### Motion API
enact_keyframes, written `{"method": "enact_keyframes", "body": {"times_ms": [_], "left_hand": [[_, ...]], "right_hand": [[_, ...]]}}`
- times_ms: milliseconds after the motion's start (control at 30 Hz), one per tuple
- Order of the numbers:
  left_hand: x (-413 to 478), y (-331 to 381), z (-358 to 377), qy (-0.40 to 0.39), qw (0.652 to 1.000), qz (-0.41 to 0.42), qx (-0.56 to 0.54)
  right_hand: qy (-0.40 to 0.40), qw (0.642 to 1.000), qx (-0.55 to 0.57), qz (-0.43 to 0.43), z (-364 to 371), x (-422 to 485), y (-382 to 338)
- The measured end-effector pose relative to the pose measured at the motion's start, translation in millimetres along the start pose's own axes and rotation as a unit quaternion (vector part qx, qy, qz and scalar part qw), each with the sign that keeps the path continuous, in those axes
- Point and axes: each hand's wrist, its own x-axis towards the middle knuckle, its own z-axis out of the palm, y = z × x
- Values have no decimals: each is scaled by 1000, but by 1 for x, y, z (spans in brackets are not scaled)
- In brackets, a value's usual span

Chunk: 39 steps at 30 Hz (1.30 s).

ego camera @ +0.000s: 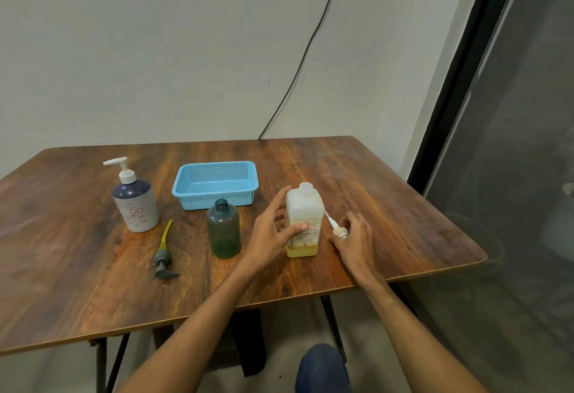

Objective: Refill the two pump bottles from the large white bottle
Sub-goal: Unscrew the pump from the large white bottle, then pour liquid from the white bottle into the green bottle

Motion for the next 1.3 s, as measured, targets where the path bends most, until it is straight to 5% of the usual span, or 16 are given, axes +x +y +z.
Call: {"method": "enact_keyframes", "body": {"times_ms": [533,867,1100,1300], "left_hand": [[-6,9,-2,5,1000,-6,11],[-48,45,-47,209,973,97,-9],[-65,8,-82,311,948,56,-27],[-66,-24,-88,264,964,-39,10]], "right_hand": [[-35,995,73,-53,-21,9,-28],[-144,954,260,-34,-21,-8,-59],[-180,934,310,-16,-8,-16,-61],[-190,928,320,6,2,-15,-59]]}}
